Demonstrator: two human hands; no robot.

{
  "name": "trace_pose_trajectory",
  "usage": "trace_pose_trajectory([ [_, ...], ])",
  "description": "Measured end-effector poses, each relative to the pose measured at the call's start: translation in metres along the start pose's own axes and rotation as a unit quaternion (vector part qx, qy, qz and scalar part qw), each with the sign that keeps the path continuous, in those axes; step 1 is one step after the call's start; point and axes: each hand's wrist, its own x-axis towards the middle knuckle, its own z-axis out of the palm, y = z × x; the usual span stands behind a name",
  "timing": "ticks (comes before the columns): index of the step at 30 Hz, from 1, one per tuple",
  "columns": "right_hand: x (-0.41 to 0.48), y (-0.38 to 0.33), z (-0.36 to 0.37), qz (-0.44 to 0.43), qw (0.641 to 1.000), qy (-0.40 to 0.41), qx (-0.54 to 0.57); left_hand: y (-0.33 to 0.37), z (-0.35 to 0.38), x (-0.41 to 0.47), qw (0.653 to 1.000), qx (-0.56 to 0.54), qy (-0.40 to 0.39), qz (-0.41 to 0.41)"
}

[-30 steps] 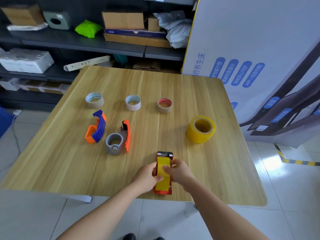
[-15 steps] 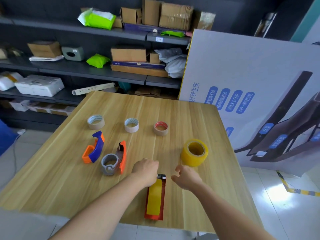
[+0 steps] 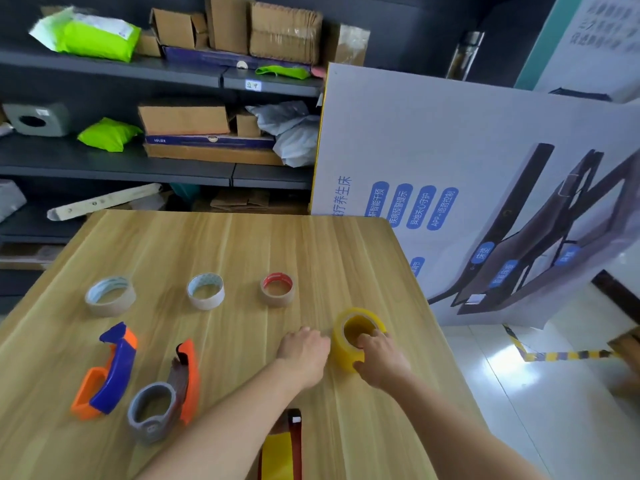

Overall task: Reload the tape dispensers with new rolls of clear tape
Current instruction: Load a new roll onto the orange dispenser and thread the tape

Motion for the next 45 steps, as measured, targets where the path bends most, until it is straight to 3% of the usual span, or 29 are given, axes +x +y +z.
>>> trace_pose_trajectory([
  [9, 0.033, 0.014, 0.014, -0.031, 0.995, -0.003, -0.091, 0.005, 0.025, 0.057, 0.999, 0.009, -0.013, 0.047],
  [15, 0.043, 0.029, 0.023, -0.094, 0.989, 0.01, -0.116, 0.012, 0.031, 0.074, 0.998, -0.025, -0.038, 0.035],
  [19, 0.048, 0.036, 0.023, -0.107, 0.993, 0.055, -0.02, 0.008, 0.033, 0.084, 0.985, -0.17, -0.032, -0.002],
  [23, 0.057, 0.023, 0.004, -0.045, 0.981, 0.097, 0.164, -0.001, 0.026, 0.084, 0.927, -0.371, 0.013, -0.05],
  [26, 0.056, 0.008, -0.022, 0.003, 0.903, 0.08, 0.422, -0.007, 0.012, 0.077, 0.881, -0.469, 0.052, -0.04],
  [29, 0.048, -0.003, -0.045, 0.002, 0.832, 0.047, 0.552, -0.012, -0.01, 0.068, 0.848, -0.518, 0.111, -0.022],
  [36, 0.027, -0.031, -0.083, -0.01, 0.752, -0.013, 0.659, -0.031, -0.056, 0.05, 0.804, -0.559, 0.198, -0.047],
  [41, 0.021, -0.047, -0.091, 0.025, 0.7, -0.018, 0.713, -0.047, -0.064, 0.036, 0.801, -0.536, 0.252, -0.084],
  [45, 0.014, -0.057, -0.096, 0.014, 0.655, -0.056, 0.753, -0.053, -0.069, 0.026, 0.823, -0.482, 0.264, -0.143],
])
